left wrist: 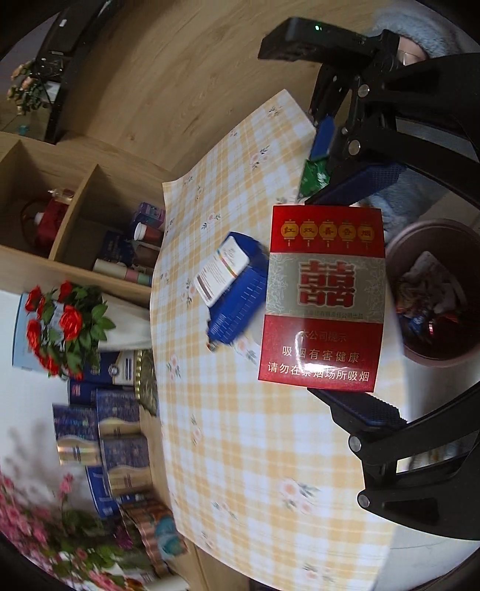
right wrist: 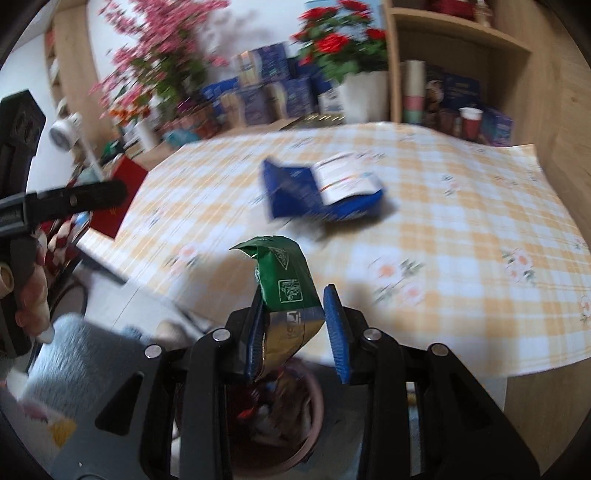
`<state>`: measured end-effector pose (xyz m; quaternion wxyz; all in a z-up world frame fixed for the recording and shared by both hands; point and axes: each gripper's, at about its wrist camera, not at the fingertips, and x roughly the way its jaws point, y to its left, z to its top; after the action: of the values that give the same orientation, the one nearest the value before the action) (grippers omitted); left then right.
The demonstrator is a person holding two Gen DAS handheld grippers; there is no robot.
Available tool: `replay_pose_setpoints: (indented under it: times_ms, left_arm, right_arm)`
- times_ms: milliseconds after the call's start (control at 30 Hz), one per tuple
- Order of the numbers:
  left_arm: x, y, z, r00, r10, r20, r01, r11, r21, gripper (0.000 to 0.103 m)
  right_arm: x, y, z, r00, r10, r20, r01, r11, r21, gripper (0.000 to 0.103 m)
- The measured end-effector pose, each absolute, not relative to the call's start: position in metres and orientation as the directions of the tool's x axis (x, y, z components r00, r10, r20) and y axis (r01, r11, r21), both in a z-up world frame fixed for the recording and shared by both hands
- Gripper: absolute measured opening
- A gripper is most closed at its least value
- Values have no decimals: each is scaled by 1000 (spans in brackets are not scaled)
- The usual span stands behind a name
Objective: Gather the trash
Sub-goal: 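Carry both items to the bin and open the right gripper to drop the packet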
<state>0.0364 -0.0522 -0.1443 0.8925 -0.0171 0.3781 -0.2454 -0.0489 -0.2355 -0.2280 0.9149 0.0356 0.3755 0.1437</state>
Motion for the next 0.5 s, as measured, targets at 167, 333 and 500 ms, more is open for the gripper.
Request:
replay_pose_setpoints:
  times_ms: [167, 333, 500]
  left_arm:
    - [4, -19, -157, 608, -448, -656, 392, 887, -243, 87]
    - [-11, 5, -171, 613, -430, -663, 346, 900, -264, 87]
    - [-20, 20, -173, 625, -419, -659, 322, 907, -272, 87]
  right_arm:
    - [-71, -199, -248, 589, 346, -731, -320, 930, 182, 34]
    - [-71, -162, -281, 485, 367, -794, -373, 908, 192, 34]
    - [-52, -140, -318, 384, 366, -848, -375, 901, 219, 34]
